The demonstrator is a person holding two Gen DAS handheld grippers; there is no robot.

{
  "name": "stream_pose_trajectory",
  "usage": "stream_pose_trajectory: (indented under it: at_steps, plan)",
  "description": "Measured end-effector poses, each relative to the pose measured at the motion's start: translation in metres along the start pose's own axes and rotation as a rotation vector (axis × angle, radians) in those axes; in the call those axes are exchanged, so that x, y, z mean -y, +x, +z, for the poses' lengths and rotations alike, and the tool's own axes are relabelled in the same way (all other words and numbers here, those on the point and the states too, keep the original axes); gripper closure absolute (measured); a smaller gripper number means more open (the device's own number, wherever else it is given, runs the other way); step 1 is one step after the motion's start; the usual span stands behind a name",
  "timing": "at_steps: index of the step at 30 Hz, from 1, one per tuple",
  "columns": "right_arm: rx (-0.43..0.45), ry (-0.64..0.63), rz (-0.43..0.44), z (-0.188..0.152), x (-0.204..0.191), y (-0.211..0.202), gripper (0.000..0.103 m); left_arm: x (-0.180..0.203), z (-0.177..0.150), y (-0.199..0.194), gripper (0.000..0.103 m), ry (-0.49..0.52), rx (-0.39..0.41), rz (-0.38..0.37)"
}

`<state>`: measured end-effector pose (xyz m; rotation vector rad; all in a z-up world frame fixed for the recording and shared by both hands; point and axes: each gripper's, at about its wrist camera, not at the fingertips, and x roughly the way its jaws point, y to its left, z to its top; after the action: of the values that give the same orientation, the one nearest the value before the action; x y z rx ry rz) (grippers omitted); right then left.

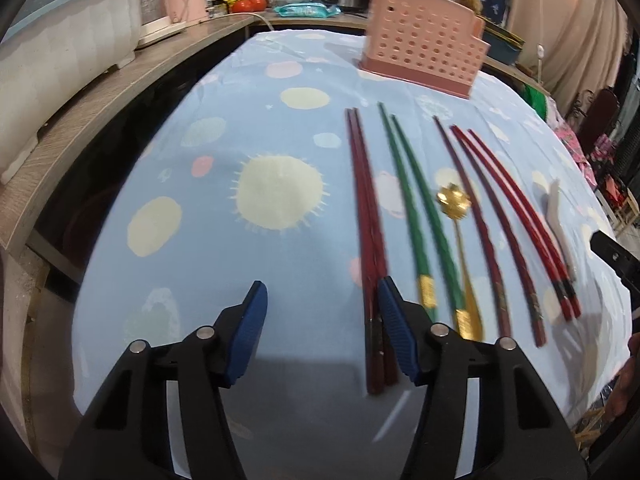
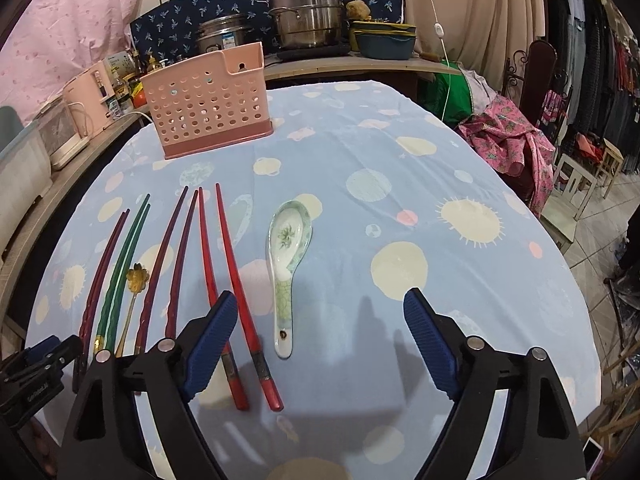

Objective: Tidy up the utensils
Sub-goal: 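Grasp a dark red chopstick with the left tool while the right tool grasps the white ceramic spoon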

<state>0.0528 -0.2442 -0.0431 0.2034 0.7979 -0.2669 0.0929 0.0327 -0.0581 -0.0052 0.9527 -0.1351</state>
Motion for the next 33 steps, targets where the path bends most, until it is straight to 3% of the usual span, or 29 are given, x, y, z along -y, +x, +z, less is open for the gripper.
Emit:
stream_pose_trajectory:
  at_steps: [6,9,14,17,23,29,31,33]
  plan:
    - [-0.015,0.008,0.005,0.003,0.002,0.011,0.024,0.004,-0.002,0.003,0.050,0.025,0.001,0.039]
    - [-0.032,0.006,0.011,0.002,0.001,0.018,0.031,0.001,-0.001,0.002,0.054,0.016,0.001,0.036]
    - [-0.058,0.017,0.026,0.002,0.002,0.028,0.043,-0.004,-0.002,-0.002,0.083,-0.008,-0.012,0.008]
    - [-0.065,0.019,0.034,0.003,0.001,0.033,0.048,-0.001,-0.005,-0.005,0.091,-0.006,-0.019,-0.006]
    - [-0.091,0.003,0.061,0.001,-0.006,0.042,0.065,0.001,-0.008,-0.006,0.093,-0.005,-0.021,-0.017]
    - [-0.089,-0.008,0.064,-0.005,-0.005,0.041,0.074,0.002,-0.009,-0.007,0.094,-0.005,-0.021,-0.028]
    - [-0.091,-0.002,0.070,-0.006,-0.003,0.040,0.085,0.002,-0.009,-0.007,0.094,-0.008,-0.020,-0.031]
    - [-0.091,0.007,0.082,-0.006,-0.001,0.039,0.088,0.001,-0.009,-0.008,0.094,-0.011,-0.020,-0.038]
